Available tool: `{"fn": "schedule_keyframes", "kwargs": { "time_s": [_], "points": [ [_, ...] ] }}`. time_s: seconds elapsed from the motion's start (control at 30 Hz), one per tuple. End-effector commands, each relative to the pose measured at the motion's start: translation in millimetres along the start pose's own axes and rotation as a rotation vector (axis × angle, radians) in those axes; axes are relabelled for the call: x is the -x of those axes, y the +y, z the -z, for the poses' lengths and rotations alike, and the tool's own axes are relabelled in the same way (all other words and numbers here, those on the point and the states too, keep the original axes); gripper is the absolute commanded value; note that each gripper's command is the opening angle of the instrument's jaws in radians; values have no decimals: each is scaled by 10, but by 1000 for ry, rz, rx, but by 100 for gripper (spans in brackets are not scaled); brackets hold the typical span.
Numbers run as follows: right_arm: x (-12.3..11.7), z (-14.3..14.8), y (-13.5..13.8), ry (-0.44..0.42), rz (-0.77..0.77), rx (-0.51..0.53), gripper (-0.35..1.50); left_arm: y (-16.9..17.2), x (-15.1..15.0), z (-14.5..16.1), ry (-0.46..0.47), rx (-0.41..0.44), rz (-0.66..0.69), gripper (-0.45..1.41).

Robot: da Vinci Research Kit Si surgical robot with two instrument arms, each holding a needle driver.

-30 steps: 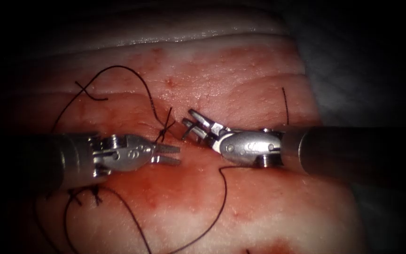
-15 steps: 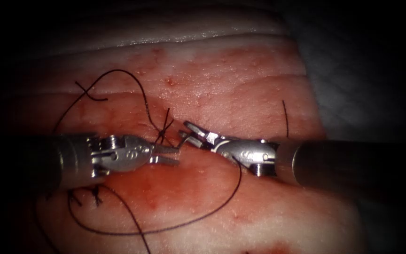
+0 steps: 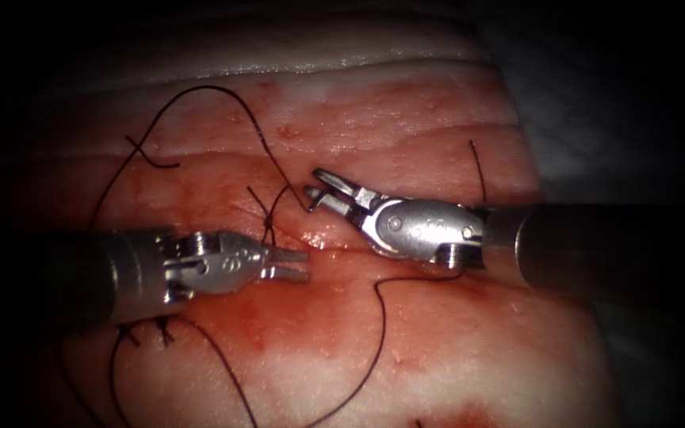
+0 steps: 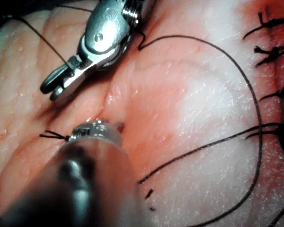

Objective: Wound Closure
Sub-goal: Using the right needle driver push the needle through the skin above the cut.

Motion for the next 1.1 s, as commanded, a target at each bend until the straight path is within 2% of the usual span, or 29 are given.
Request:
{"fn": "schedule_keyframes", "kwargs": {
  "time_s": [0.03, 0.4, 0.8, 1.1],
  "points": [
    [0, -11, 2, 1, -30, 2, -35, -2, -1, -7, 0, -1, -2, -13],
    [6, -13, 18, -42, -376, 34, -35, 7, 2, -13, -6, 13, -10, -11],
    [-2, -15, 27, -44, -689, 69, -35, 5, 6, -15, -10, 17, -19, -11],
    [4, -15, 18, -118, -961, -4, -35, 0, 13, -16, -9, 19, -23, -11]
  ]
}}
